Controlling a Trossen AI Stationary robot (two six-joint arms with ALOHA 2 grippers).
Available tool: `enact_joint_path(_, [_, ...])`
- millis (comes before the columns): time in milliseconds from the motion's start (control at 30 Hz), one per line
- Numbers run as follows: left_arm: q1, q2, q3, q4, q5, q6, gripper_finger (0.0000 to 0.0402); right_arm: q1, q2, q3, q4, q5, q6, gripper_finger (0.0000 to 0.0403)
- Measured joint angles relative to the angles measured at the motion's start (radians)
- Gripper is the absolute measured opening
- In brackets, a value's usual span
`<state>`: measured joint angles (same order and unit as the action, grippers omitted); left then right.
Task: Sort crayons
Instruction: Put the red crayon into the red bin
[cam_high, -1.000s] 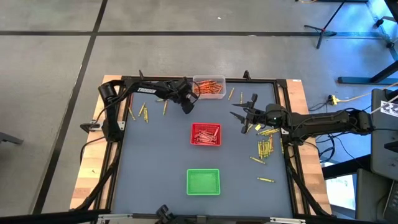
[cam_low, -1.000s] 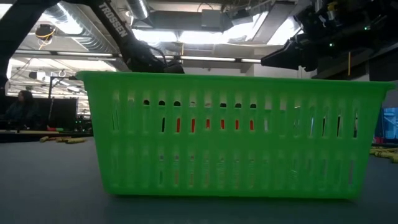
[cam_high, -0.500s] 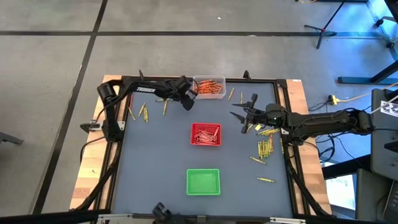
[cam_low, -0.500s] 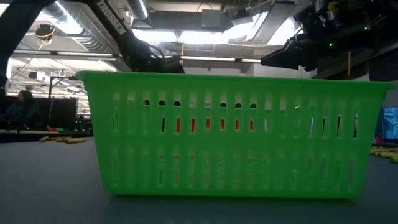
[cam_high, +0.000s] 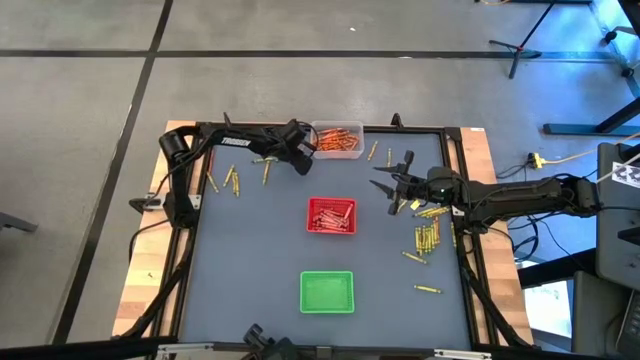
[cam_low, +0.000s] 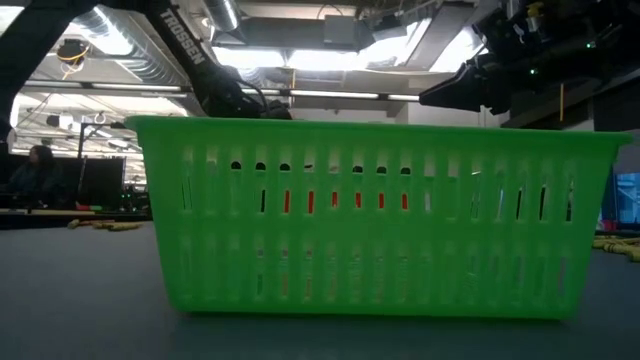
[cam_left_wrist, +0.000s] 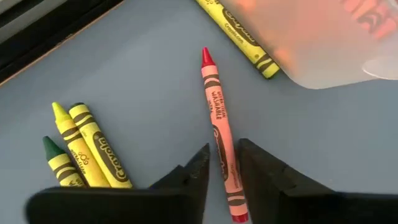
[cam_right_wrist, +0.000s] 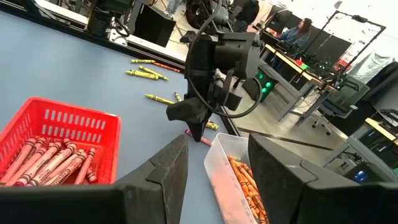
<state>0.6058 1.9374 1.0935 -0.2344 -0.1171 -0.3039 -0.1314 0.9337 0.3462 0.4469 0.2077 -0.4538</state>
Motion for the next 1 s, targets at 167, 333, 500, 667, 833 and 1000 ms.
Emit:
enact_joint_path(167, [-0.011, -0.005, 0.0, -0.006, -0.004, 0.025, 0.0021, 0.0, 0.0, 0.0, 0.0, 0.0, 0.0, 0.0166])
enact_joint_path(333, [-0.044, -0.052, -0.006, -0.052, -0.023, 0.051, 0.0004, 0.0, 0.0, 0.0, -0.001, 0.0, 0.0, 0.0166])
enact_joint_path(500, [-0.101, -0.155, -0.004, -0.132, -0.023, 0.048, 0.0016, 0.0, 0.0, 0.0, -0.001, 0.0, -0.001, 0.0166])
enact_joint_path(667, [-0.203, -0.256, -0.004, -0.18, -0.014, 0.08, 0.0021, 0.0, 0.0, 0.0, -0.002, 0.0, 0.0, 0.0166])
enact_joint_path(833, [-0.326, -0.316, -0.004, -0.139, 0.043, 0.178, 0.0022, 0.0, 0.0, 0.0, -0.003, 0.0, 0.0, 0.0166])
enact_joint_path(1000, [-0.435, -0.319, -0.003, -0.057, 0.09, 0.255, 0.0022, 0.0, 0.0, 0.0, -0.003, 0.0, 0.0, 0.0166])
